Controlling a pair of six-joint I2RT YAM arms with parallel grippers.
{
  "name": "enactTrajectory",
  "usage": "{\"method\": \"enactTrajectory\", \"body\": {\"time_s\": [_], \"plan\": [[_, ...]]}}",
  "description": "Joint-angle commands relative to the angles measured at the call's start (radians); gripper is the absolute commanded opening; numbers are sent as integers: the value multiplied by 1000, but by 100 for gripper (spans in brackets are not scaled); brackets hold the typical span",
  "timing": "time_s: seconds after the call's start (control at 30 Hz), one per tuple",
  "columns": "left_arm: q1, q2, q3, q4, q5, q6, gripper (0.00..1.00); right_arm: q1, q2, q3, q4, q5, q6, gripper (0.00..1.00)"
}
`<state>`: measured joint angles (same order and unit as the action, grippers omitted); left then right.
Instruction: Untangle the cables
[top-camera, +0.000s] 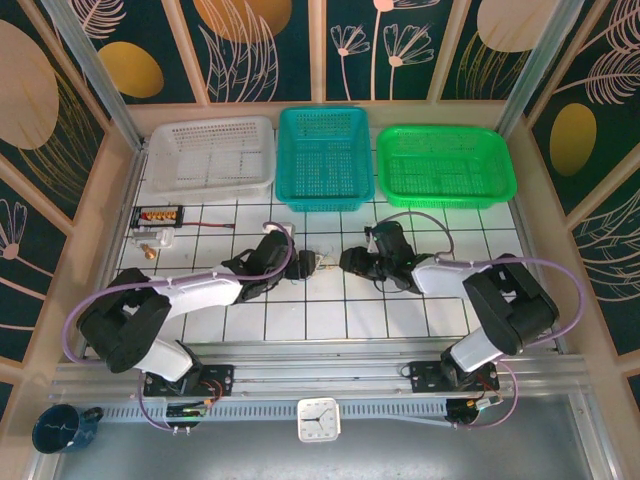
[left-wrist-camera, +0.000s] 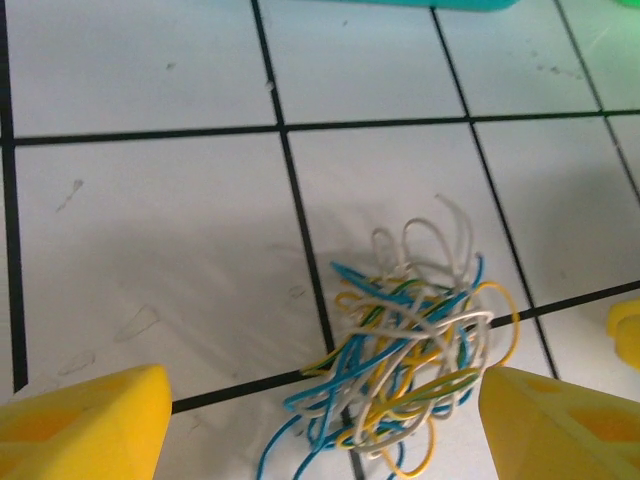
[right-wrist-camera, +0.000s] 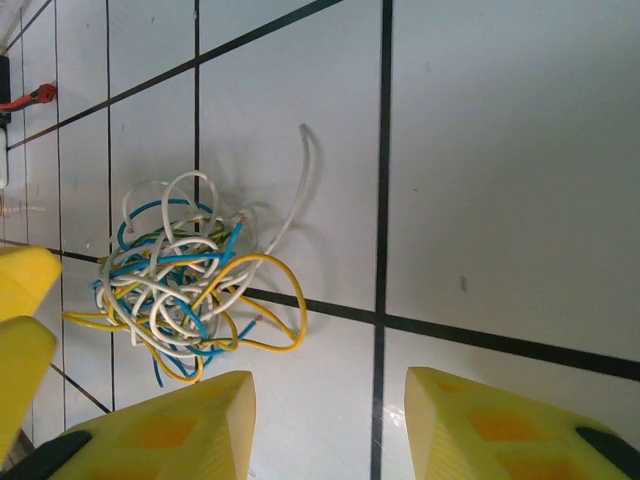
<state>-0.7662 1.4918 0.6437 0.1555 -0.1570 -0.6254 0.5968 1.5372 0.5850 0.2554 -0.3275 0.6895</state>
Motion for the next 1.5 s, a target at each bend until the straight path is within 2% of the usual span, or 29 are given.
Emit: {"method": "enactTrajectory", "body": {"time_s": [0.0,0.33,0.47,0.57,0.73,1.2,1.23,1.37,1.47], "plan": [[9,20,-19,65,11,-24,81,21,38,41,48,-21,-6,44],[18,46,-35,85,17,-22,81,47,121,88,77,-22,7,43],[19,43,-41,90,18,-22,81,50,141,98,87,-24,10,38],[20,44,-41,94,19,-22,81,54,150,102,94,-32,10,30],[23,52,-44,96,19,-24,82,53,148,104,98,-41,7,1],[33,83,-63,121,6,-24,84,42,-55,154,-77,46,-79,0],[34,85,-64,121,5,-23,84,41,-52,157,-87,50,-82,2],[40,97,-65,126,4,-26,84,38,-14,145,-86,46,-79,35],[43,105,-67,126,7,-26,84,40,11,125,-49,36,-56,46]]}}
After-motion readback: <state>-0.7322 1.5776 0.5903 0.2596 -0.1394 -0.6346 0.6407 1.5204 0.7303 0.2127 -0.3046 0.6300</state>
